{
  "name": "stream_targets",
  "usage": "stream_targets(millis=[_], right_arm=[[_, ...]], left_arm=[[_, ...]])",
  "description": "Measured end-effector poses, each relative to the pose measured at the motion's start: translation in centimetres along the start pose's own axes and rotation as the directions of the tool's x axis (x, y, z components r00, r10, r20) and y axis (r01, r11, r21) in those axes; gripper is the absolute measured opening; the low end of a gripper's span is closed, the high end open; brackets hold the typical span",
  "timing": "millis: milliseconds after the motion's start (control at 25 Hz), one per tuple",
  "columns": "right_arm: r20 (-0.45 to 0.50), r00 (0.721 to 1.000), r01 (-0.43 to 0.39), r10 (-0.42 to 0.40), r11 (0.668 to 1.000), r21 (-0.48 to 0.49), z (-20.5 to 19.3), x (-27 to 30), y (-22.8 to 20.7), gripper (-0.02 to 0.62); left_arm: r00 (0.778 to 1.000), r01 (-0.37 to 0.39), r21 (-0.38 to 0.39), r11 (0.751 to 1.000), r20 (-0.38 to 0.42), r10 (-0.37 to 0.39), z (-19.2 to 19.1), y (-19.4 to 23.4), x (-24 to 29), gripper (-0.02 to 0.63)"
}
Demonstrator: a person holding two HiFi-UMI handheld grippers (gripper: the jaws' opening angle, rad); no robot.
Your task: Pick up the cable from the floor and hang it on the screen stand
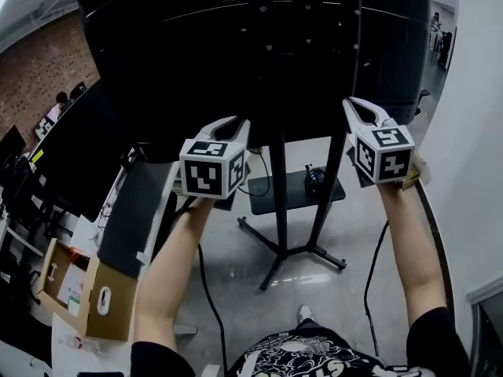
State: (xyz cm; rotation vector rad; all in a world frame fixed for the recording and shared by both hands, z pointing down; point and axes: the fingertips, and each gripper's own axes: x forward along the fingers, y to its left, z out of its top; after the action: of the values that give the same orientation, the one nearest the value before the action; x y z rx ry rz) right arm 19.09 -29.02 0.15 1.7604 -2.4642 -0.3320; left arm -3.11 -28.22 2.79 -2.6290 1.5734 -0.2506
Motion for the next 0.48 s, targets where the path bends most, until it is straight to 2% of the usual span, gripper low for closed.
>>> stream_targets(millis=[160, 240, 360, 480], right_arm=[[-0.028, 0.999, -0.029, 0.031, 0.998, 0.047, -3.2, -2.7, 4.5, 0.006], [-0.052, 0.998, -0.041, 0.045, 0.996, 0.082, -5.0, -4.0, 6.4, 0.006], [-0.082, 0.994, -0.06, 0.072, 0.988, 0.14, -7.2, -5.7, 9.1, 0.006], [-0.093, 0.991, -0.081, 0.097, 0.984, 0.156, -8.2, -7.2, 11.8, 0.006]], left_arm=[[1.0, 0.027, -0.025, 0.999, 0.0, -0.027, -2.1, -2.5, -1.5, 0.045], [0.999, 0.035, -0.033, 0.999, -0.006, -0.035, -3.2, -3.8, -2.2, 0.0], [0.998, 0.062, -0.053, 0.997, -0.003, -0.063, -4.7, -5.9, -3.4, 0.0], [0.997, 0.081, -0.06, 0.995, -0.003, -0.082, -6.3, -7.8, -4.7, 0.0]])
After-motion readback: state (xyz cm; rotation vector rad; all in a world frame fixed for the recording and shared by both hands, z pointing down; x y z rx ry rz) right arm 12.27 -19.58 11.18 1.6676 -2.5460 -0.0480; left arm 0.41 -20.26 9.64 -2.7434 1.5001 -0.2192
